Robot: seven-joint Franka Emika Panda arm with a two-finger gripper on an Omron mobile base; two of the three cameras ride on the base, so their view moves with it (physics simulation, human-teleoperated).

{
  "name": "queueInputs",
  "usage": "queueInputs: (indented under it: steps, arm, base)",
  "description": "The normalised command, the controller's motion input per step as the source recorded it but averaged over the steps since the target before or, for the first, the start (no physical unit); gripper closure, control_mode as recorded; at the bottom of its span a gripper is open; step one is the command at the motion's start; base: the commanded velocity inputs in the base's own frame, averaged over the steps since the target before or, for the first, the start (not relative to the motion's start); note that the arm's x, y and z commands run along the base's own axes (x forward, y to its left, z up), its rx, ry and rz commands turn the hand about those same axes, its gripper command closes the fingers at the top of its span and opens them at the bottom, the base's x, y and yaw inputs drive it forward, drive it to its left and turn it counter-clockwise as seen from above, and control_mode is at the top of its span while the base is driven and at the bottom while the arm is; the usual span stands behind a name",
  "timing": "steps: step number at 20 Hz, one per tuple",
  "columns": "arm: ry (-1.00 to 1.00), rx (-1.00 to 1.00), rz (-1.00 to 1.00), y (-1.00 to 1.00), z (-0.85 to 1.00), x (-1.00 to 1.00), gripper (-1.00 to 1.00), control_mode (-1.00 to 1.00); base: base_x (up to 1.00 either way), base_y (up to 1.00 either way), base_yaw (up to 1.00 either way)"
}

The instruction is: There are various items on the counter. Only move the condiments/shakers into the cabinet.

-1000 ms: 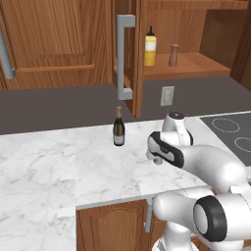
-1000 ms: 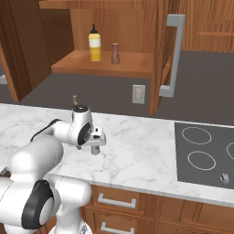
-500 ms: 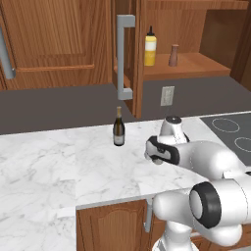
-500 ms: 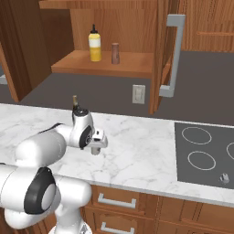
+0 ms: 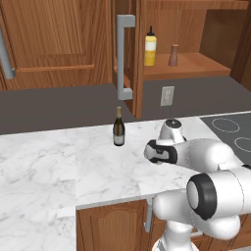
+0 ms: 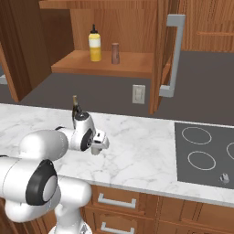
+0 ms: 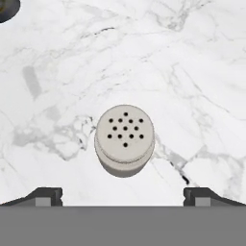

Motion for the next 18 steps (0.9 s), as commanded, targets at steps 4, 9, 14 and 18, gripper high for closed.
queueInputs:
  steps: [4, 9, 14, 18]
  arm:
    - [-0.09, 0.03, -0.01, 0.00, -0.16, 0.11, -1.00, -1.00]
    - [-0.07, 0.00, 0.00, 0.00, -0.16, 0.12, -1.00, -1.00]
    - [-0.05, 0.00, 0.00, 0.00, -0.08, 0.23, -1.00, -1.00]
    - [0.00, 0.00, 0.00, 0.00, -0.01, 0.27, -1.00, -1.00]
  base:
    - [0.00, 0.00, 0.00]
    - [0.00, 0.00, 0.00]
    - [0.00, 0.00, 0.00]
    - [0.00, 0.00, 0.00]
